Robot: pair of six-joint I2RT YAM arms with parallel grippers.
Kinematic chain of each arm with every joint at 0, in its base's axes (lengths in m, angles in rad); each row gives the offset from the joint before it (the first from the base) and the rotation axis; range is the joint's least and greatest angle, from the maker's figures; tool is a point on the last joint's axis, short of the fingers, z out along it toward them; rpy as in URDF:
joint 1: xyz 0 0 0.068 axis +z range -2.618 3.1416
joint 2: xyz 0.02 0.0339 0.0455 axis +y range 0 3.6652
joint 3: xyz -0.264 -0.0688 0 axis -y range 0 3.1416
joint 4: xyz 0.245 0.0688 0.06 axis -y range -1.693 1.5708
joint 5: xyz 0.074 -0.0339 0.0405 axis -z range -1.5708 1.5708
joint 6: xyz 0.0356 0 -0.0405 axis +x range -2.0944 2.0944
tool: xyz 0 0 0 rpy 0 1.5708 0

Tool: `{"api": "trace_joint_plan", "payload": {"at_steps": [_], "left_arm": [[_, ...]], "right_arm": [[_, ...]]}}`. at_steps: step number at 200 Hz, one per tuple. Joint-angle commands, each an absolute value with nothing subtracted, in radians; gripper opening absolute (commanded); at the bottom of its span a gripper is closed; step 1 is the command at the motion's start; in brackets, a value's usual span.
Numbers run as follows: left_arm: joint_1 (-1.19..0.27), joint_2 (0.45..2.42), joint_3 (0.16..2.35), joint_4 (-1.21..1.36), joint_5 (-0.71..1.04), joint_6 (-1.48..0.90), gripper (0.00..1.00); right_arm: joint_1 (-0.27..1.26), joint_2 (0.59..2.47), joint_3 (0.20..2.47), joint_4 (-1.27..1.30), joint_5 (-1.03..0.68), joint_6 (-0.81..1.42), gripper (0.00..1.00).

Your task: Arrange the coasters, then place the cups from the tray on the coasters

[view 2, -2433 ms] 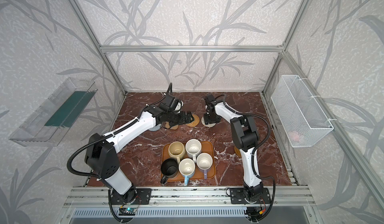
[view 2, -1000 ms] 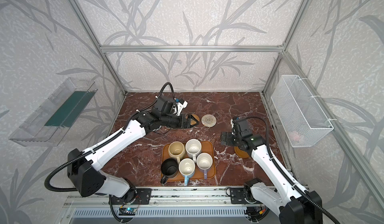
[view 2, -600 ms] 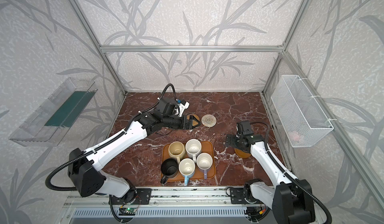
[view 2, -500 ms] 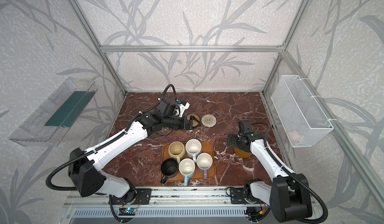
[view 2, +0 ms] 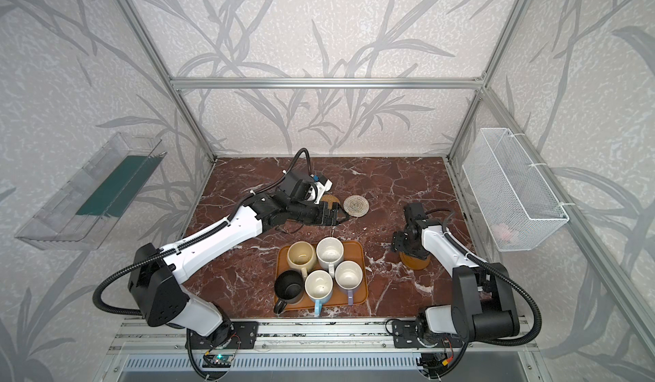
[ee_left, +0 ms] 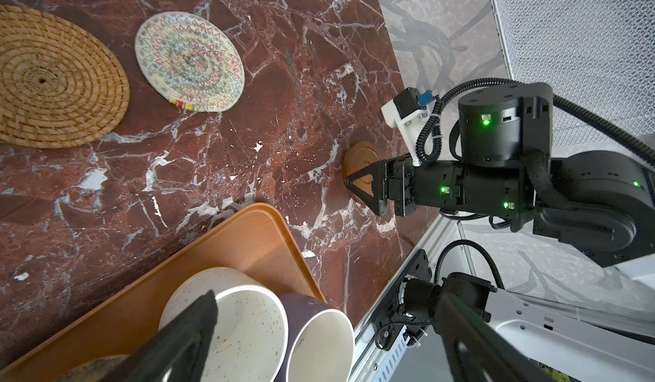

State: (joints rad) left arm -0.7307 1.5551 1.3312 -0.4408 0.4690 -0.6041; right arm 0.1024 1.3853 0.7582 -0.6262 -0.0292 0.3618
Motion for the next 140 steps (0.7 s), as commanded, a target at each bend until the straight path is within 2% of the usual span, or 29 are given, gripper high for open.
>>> {"api": "trace_joint_plan", "payload": {"at_steps": [1,32,57,140], "left_arm": [[-0.748,1.566,1.367,-0.417,0.457,-0.593,0.99],[-0.759,1.596,1.366,-0.376,0.474,-0.611,0.99],[-0.787,1.621,1.43,-0.505,0.341,-0.53,0.99],[-0.787,1.602,1.391,-0.434,0.416,-0.55,0.99]], "right_arm": [[0.099,1.393,0.79,-0.658,-0.006,0.35,0.71],[0.086,1.427,0.807,-0.671,0.02,0.349,0.65],[0.084,1.468,0.83,-0.672,0.014,0.339,0.63],[0.083,1.561,0.873,-0.697,0.016,0.341,0.57]]}}
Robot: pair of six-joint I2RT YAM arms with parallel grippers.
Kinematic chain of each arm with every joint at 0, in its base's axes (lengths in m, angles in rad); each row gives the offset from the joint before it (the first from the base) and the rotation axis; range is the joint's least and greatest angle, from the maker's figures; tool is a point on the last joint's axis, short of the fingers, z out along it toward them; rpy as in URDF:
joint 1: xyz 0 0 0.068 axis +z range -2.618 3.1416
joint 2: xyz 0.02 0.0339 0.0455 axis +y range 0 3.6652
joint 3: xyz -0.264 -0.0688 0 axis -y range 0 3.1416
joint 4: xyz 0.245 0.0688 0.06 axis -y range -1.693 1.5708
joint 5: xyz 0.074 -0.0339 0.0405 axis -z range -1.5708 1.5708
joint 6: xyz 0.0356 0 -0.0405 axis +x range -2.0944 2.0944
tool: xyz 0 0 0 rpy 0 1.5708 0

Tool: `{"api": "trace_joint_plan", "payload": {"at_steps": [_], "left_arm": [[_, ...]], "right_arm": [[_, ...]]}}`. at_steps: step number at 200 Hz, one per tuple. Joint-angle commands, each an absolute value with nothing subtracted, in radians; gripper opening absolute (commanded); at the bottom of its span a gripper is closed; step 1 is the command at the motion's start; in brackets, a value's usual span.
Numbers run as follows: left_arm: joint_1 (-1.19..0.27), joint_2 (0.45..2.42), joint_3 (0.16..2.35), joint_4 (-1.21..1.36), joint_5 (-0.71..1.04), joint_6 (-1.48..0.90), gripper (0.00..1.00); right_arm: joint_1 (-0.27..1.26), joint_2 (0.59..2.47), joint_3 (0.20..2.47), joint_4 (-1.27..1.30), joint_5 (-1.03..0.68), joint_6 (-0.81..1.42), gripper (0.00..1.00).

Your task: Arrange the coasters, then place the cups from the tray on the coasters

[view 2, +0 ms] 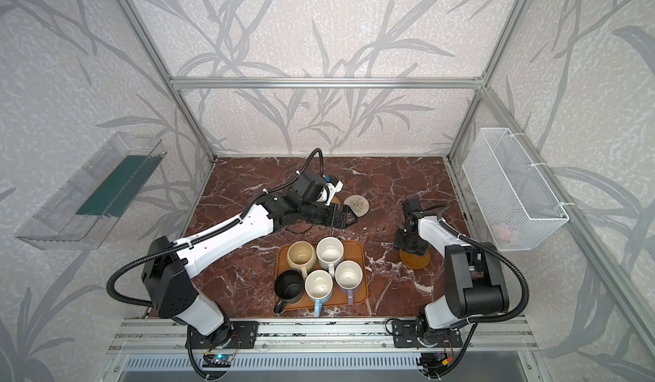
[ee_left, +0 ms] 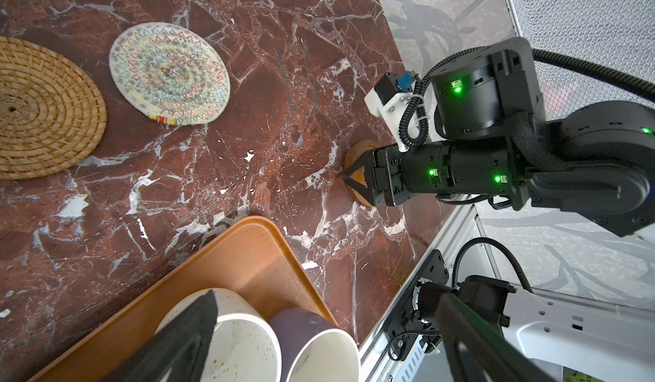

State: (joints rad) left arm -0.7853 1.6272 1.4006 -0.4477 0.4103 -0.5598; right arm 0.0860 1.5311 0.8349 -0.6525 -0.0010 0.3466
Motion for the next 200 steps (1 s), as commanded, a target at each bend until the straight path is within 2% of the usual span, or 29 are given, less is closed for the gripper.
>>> {"api": "trace_joint_plan", "payload": {"at_steps": [1,65,106,139,200], "left_arm": [[-0.786,1.603,1.391,-0.435,0.416,-0.55,0.99],[-0.78,1.577,1.358,-0.414,0.408,-0.542,0.99],[-0.771,1.569,1.34,-0.411,0.411,-0.54,0.99],[-0.754,1.56,1.299,-0.342,0.469,-0.551,0.99],[-0.739,1.587,1.285,-0.313,0.456,-0.587,0.99]], "right_arm": [[0.083,1.562,0.874,-0.699,0.017,0.341,0.57],[0.084,1.603,0.887,-0.685,0.001,0.358,0.55],[0.09,1.624,0.895,-0.666,-0.037,0.367,0.48],[0.095,1.623,0.921,-0.672,-0.04,0.361,0.47],[0.111,1.701,1.051,-0.686,-0.029,0.351,0.46]]}}
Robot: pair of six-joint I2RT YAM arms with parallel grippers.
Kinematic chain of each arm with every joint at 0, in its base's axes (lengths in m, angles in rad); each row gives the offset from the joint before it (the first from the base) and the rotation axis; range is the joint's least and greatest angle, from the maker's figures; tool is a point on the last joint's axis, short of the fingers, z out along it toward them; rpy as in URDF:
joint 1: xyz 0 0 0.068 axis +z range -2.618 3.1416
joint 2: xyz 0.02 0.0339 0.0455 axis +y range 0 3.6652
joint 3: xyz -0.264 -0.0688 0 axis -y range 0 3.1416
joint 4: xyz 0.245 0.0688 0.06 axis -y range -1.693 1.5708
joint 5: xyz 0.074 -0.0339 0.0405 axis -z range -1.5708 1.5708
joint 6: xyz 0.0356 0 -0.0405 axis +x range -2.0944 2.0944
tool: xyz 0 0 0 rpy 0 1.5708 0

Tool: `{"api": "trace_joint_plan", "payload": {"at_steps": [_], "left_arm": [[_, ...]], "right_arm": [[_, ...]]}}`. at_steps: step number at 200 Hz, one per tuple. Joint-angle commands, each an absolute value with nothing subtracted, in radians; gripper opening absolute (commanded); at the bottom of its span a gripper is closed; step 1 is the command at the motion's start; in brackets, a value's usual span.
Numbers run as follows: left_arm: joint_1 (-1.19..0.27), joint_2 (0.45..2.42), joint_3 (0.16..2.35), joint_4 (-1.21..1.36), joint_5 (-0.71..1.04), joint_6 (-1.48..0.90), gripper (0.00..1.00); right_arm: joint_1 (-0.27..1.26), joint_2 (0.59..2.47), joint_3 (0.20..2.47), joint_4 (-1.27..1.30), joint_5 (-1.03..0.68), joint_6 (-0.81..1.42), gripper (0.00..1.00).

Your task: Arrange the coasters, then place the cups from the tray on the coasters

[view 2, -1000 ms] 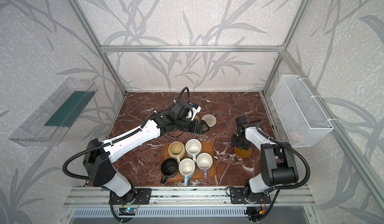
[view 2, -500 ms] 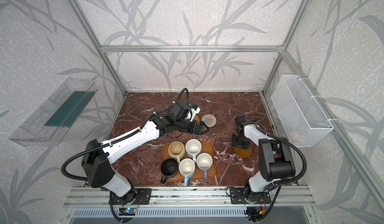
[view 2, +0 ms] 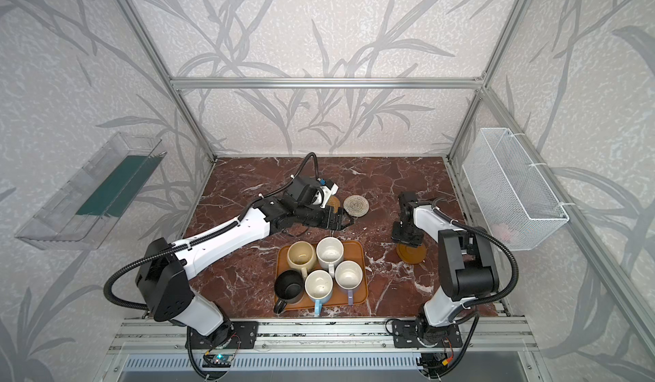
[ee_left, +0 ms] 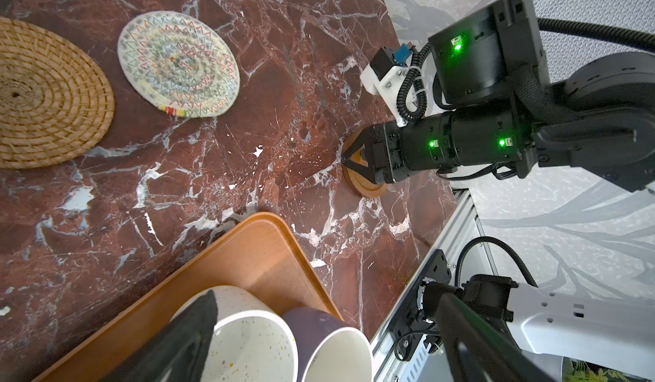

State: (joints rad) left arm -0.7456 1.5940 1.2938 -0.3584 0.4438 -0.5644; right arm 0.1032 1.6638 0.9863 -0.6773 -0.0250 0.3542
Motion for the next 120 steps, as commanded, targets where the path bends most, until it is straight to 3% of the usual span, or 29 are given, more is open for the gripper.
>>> {"api": "trace_joint_plan", "payload": {"at_steps": [1,37,120], "left_arm": [[-0.74,1.588,1.286,-0.312,0.458,-0.587,0.99],[-0.739,1.594,1.289,-0.312,0.461,-0.593,0.99],[-0.738,1.579,1.298,-0.322,0.443,-0.588,0.99]], "right_arm": [[0.112,1.701,1.054,-0.687,-0.029,0.352,0.46],[0.131,1.805,1.149,-0.743,-0.017,0.338,0.46],[0.143,1.569,0.974,-0.768,0.035,0.344,0.53]]}}
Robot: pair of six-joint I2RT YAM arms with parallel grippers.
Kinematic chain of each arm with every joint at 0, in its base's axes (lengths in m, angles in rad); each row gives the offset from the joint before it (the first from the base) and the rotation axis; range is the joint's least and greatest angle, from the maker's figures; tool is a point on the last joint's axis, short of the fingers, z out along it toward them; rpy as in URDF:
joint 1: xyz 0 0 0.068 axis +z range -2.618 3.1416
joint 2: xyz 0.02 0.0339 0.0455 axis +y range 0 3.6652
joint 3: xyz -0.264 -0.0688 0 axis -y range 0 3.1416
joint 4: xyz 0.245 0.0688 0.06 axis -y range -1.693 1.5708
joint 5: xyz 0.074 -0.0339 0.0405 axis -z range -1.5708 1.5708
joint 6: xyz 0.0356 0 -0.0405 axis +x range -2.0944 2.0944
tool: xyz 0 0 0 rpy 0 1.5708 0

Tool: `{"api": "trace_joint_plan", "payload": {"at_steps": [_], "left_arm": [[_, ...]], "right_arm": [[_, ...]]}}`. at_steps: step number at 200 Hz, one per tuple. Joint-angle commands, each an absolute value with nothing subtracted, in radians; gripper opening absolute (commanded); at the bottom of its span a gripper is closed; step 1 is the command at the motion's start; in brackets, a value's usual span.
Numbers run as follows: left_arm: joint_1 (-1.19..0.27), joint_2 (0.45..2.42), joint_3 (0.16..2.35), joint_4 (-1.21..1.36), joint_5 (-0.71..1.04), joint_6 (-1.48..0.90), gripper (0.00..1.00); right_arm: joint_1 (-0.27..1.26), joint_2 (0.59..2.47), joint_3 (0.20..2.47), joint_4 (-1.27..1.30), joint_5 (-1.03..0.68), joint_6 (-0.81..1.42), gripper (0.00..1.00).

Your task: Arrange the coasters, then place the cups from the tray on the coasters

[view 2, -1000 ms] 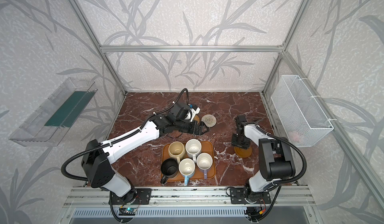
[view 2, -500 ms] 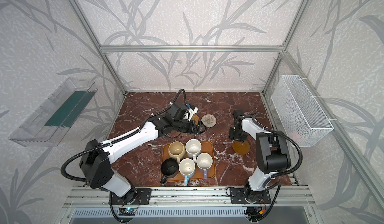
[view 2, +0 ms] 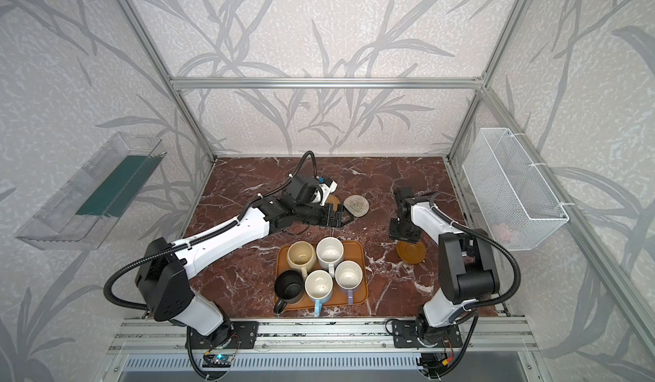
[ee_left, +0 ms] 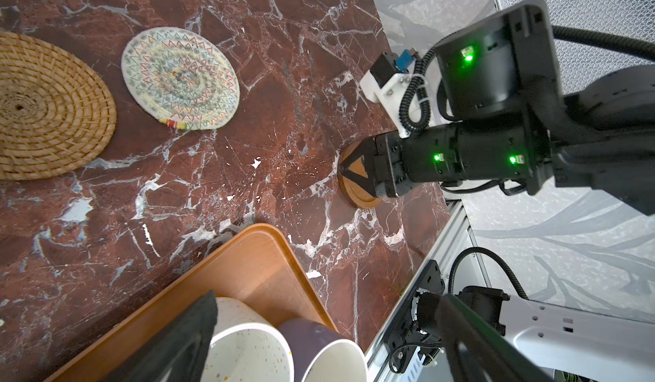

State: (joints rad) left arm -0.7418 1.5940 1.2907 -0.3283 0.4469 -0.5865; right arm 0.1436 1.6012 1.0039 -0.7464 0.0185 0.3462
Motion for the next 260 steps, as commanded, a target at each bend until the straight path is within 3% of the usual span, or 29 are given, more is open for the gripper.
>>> {"api": "trace_joint_plan", "payload": {"at_steps": [1,31,50,137,161,260], "left_arm": [[-0.738,1.579,1.299,-0.322,0.443,-0.588,0.99],[-0.739,1.599,1.307,-0.316,0.454,-0.593,0.99],[-0.739,1.613,1.312,-0.311,0.456,-0.594,0.99],[-0.739,1.637,1.321,-0.31,0.472,-0.597,0.99],[-0.737,1.626,1.325,-0.327,0.472,-0.587,0.99],[-0.716,1.608,1.321,-0.337,0.475,-0.583,0.99]], "right_arm": [[0.143,1.571,0.974,-0.767,0.035,0.344,0.54],[0.142,1.625,0.987,-0.744,0.015,0.351,0.65],[0.141,1.653,0.991,-0.726,-0.005,0.365,0.65],[0.143,1.701,0.987,-0.735,0.028,0.392,0.57],[0.177,1.745,1.006,-0.767,0.11,0.395,0.56],[0.18,1.828,1.084,-0.72,0.036,0.404,0.42]]}}
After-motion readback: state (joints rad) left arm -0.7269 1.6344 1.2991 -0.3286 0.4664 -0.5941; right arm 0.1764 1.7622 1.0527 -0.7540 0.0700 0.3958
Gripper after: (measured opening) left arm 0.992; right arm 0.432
